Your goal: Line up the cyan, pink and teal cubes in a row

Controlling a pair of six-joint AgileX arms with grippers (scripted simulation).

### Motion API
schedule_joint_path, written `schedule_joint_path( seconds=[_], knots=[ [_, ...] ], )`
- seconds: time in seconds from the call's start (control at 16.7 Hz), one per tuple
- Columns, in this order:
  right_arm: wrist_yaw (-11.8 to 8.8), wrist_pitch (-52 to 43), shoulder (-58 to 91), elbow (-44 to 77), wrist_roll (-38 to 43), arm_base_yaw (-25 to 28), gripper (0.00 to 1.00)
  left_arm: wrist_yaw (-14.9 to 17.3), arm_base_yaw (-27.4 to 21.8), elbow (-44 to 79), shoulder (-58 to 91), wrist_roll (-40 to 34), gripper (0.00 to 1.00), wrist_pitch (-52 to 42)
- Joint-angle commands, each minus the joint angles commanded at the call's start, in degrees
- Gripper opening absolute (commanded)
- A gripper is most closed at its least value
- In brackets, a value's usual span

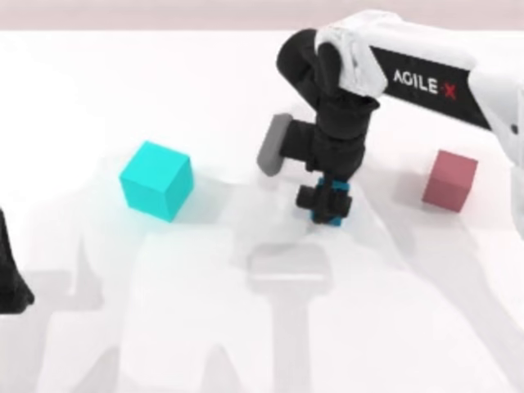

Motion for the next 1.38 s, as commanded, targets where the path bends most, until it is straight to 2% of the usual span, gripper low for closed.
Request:
schedule_joint_path(
  seconds=[0.48,0.6,1.08,1.38],
  knots=[
    [0.0,0.0,0.0,0.0,0.0,0.0,0.00,0.0,0.0,0.0,0.0,0.0,1.00,0.0],
    [-0.7,-1.4,-2.1,0.1,0.7,0.1,0.00,0.0,0.0,0.0,0.0,0.0,1.00,0.0],
    [-0.7,-15.1,-3.6,12.2,0.7,0.5,0.00,0.0,0.0,0.0,0.0,0.0,1.00,0.0],
    [-0.8,-15.6,-3.7,12.6,0.7,0.3,0.00,0.0,0.0,0.0,0.0,0.0,1.00,0.0]
  ],
)
